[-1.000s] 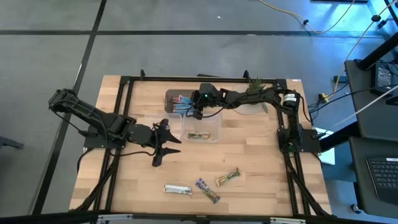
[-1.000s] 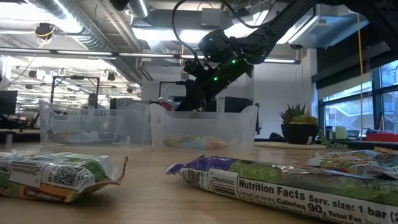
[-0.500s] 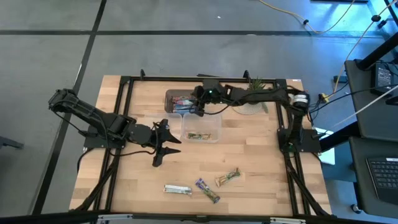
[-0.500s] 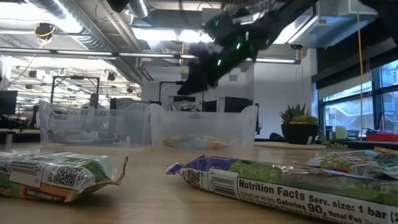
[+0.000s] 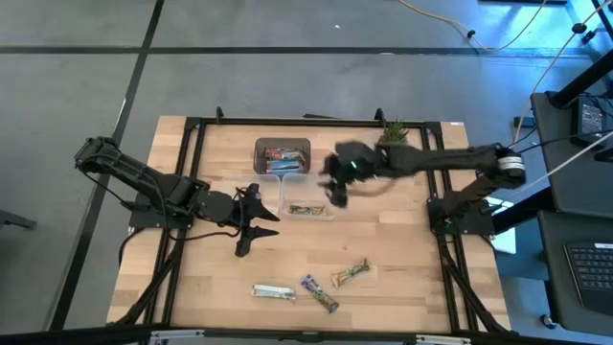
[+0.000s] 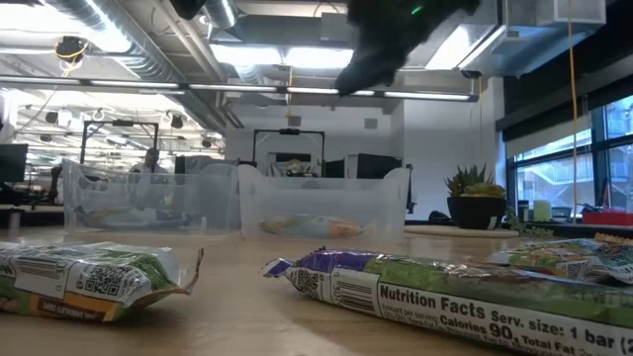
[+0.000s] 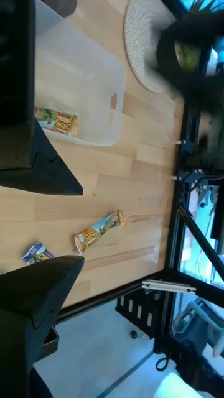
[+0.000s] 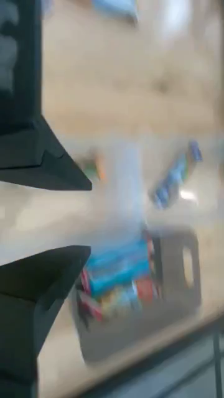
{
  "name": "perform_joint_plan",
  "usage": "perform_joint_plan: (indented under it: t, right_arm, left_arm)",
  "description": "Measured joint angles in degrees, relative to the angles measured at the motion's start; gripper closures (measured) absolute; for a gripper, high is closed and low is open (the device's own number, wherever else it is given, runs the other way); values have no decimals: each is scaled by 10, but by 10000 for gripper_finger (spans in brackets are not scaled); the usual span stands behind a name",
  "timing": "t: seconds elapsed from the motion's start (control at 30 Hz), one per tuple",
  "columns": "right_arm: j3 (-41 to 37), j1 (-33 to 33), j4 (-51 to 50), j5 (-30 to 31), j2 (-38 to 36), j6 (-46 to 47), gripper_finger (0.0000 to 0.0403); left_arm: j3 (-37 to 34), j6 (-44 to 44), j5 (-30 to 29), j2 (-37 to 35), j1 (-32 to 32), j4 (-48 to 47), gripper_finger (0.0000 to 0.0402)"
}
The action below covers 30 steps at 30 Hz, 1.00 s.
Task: Pick and place Granola Bars by type
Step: Put the yellow granola bar into the right transparent bin
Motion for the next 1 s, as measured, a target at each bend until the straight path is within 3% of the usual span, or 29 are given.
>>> perform_joint_plan:
  t: [0.23,0.4,0.73,1.0]
  right_arm:
    - [-144,122,49,52,-125,95,246]
    - [-205,223,57,56,-175,94,246]
    - [-255,346,101,55,-127,209,246]
    - [-255,376,160,56,-51,183,246]
  left_arm:
    - [0,0,0,0,0,2,238]
    - [0,0,-13,0,0,0,240]
    - [0,0,16,0,-1,0,235]
    - [0,-5,24,4,-1,0,234]
